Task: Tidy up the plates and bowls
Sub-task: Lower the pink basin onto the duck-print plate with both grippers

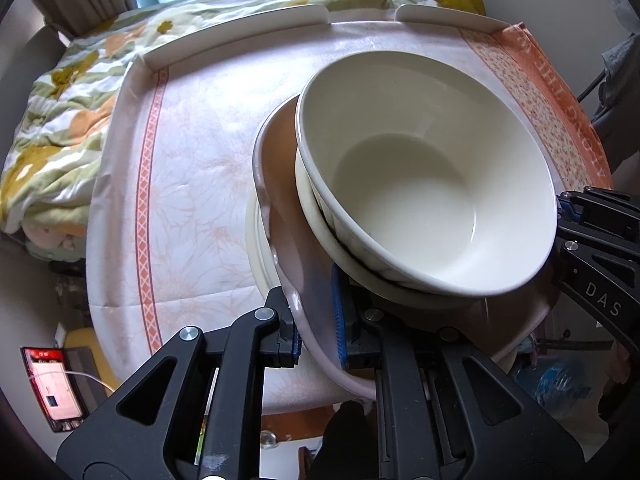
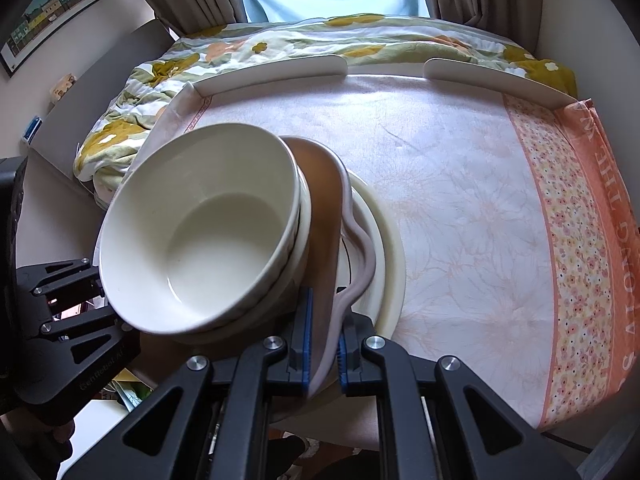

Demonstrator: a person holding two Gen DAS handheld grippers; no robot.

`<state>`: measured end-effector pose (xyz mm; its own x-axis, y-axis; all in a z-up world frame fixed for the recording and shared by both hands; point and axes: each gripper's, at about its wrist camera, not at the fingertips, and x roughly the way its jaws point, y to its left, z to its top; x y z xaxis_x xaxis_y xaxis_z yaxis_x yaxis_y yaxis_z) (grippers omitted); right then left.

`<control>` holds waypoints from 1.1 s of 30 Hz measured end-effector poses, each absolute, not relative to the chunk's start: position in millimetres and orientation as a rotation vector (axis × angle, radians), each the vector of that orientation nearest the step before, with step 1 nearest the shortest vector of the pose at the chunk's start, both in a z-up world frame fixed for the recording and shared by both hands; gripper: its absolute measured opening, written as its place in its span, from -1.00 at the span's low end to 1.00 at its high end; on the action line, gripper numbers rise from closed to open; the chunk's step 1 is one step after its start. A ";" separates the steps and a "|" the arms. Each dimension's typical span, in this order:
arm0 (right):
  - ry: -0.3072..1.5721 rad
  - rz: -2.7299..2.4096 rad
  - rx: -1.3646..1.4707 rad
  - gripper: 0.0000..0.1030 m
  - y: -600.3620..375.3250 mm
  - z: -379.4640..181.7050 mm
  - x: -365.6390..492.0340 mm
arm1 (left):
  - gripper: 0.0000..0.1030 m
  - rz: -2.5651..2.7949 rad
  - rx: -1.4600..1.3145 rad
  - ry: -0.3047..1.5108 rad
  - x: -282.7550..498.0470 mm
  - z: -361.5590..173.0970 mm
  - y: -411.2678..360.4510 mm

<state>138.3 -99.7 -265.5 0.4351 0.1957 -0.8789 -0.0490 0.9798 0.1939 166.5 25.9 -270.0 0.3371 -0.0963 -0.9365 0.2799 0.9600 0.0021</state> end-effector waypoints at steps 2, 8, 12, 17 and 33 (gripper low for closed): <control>1.110 0.151 0.147 -0.82 -99.6 -265.4 137.4 | -0.80 -0.246 0.171 1.207 165.8 -270.4 25.6; 1.113 0.149 0.154 -0.82 -99.8 -265.9 133.7 | -0.80 -0.243 0.165 1.211 163.7 -270.0 25.2; 1.112 0.147 0.156 -0.82 -99.8 -266.5 133.0 | -0.80 -0.238 0.159 1.204 161.5 -267.8 27.0; 1.108 0.142 0.159 -0.82 -99.2 -266.1 131.1 | -0.78 -0.241 0.150 1.202 159.8 -265.2 30.0; 1.074 0.115 0.169 -0.82 -101.9 -254.5 123.8 | -0.74 -0.238 0.150 1.172 148.2 -244.5 40.7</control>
